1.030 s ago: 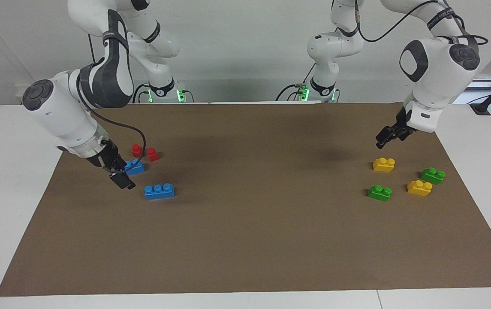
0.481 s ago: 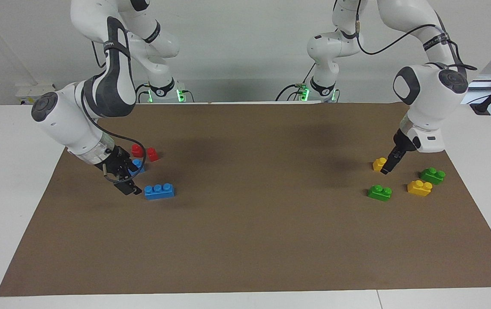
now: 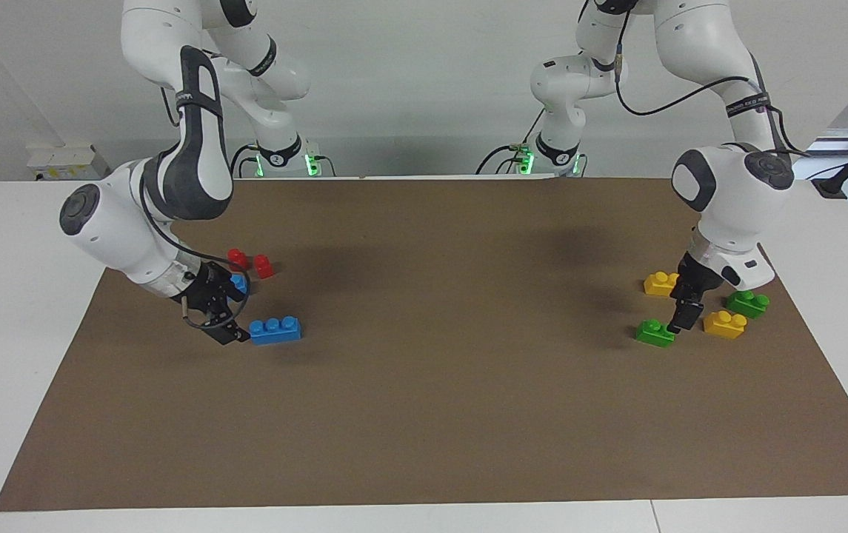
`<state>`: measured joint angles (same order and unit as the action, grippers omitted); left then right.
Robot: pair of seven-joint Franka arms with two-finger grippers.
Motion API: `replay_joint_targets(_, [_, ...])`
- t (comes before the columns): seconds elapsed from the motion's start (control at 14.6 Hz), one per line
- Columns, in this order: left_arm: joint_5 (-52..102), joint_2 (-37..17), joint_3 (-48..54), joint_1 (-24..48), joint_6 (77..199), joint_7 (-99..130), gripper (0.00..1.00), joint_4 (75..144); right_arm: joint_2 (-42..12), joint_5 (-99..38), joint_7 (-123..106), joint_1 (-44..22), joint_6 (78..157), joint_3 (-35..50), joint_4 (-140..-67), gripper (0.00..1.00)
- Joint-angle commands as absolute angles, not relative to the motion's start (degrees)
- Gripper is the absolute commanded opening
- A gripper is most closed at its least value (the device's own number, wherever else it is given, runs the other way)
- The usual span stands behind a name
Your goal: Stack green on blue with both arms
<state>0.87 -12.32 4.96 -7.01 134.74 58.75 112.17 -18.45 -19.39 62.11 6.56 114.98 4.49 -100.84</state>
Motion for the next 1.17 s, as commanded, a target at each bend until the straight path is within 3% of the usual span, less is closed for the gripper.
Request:
replay_joint_targets(0.0, [1.23, -15.37, 5.19, -7.47, 135.97, 60.73, 1.00, 110.05, -18.98, -20.74, 61.44, 7.99, 115.40, 4.92, -101.78, 1.00])
replay_joint_targets(0.48, [-1.23, -18.63, 5.01, -7.56, 129.38, 62.74, 1.00, 108.20, -19.77, -20.83, 61.00, 8.17, 114.61, 5.01, -102.92, 1.00])
replay_joint_targets(1.1, [-1.49, -20.92, 4.57, -8.53, 132.98, 66.18, 1.00, 108.11, -22.14, -23.73, 61.08, 8.35, 115.66, 4.83, -103.27, 1.00])
